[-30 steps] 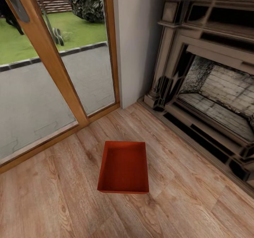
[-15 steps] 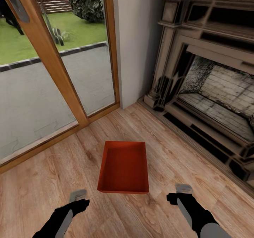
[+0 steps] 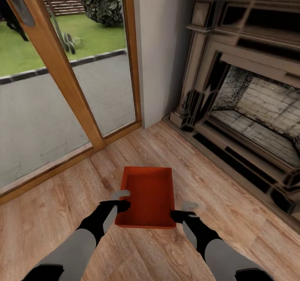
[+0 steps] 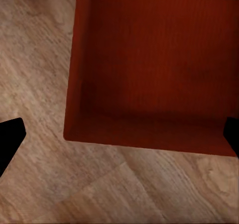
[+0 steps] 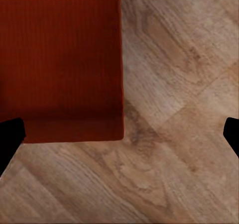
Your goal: Move the two storage containers from the living room to the garage. In the garage, place one container on the floor and stack the other container on top of it (either order is fine).
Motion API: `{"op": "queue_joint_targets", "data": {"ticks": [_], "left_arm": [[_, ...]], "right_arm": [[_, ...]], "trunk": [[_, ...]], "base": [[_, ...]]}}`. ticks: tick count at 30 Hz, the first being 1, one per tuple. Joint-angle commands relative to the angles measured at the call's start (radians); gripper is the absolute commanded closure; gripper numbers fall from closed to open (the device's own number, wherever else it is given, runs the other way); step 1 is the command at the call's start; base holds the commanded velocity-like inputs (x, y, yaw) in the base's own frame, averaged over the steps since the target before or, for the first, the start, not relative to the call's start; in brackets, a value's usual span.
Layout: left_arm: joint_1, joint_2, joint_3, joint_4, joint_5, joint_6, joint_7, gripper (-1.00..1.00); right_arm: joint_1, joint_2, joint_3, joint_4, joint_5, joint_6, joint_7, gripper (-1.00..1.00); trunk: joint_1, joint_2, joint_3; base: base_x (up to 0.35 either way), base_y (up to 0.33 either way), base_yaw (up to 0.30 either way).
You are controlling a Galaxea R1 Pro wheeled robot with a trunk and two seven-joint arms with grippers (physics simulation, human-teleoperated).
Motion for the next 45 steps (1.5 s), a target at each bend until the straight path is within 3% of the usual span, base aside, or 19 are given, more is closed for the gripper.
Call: {"op": "queue_joint_targets", "data": {"ticks": [1,4,5,9,12,40,45], "left_arm": [[-0.005,-0.008,0.002,0.008,-0.039,0.003,0.007,-1.00],[-0.010,-0.011,0.004,0.026,-0.080,-0.008,0.008,-1.00],[-0.011,-0.010,0.006,0.047,-0.091,-0.042,0.009,-1.00],[-0.012,-0.007,0.005,0.079,-0.106,-0.140,0.010,-1.00],[-0.012,-0.006,0.005,0.083,-0.110,-0.162,0.010,-1.00],[-0.012,0.006,0.013,0.071,-0.100,-0.179,0.014,-1.00],[-0.012,0.008,0.017,0.070,-0.100,-0.179,0.014,-1.00]], "right_arm": [[-0.001,0.010,0.006,0.003,-0.011,-0.048,-0.006,-1.00],[-0.001,0.017,0.010,0.007,-0.013,-0.113,-0.005,-1.00],[0.000,0.018,0.012,0.008,-0.013,-0.132,-0.005,-1.00],[0.000,0.015,0.012,0.009,-0.011,-0.149,-0.005,-1.00],[0.000,0.013,0.012,0.009,-0.012,-0.151,-0.005,-1.00],[0.000,0.009,0.014,0.009,-0.010,-0.139,-0.003,-1.00],[0.000,0.011,0.015,0.009,-0.008,-0.139,-0.004,-1.00]], "trunk": [[0.000,0.000,-0.001],[0.000,0.000,-0.001],[0.000,0.000,-0.001],[0.000,0.000,-0.001],[0.000,0.000,-0.001],[0.000,0.000,-0.001],[0.019,-0.035,-0.016]], "base": [[0.000,0.000,0.000],[0.000,0.000,0.000],[0.000,0.000,0.000],[0.000,0.000,0.000],[0.000,0.000,0.000],[0.000,0.000,0.000],[0.000,0.000,0.000]]}}
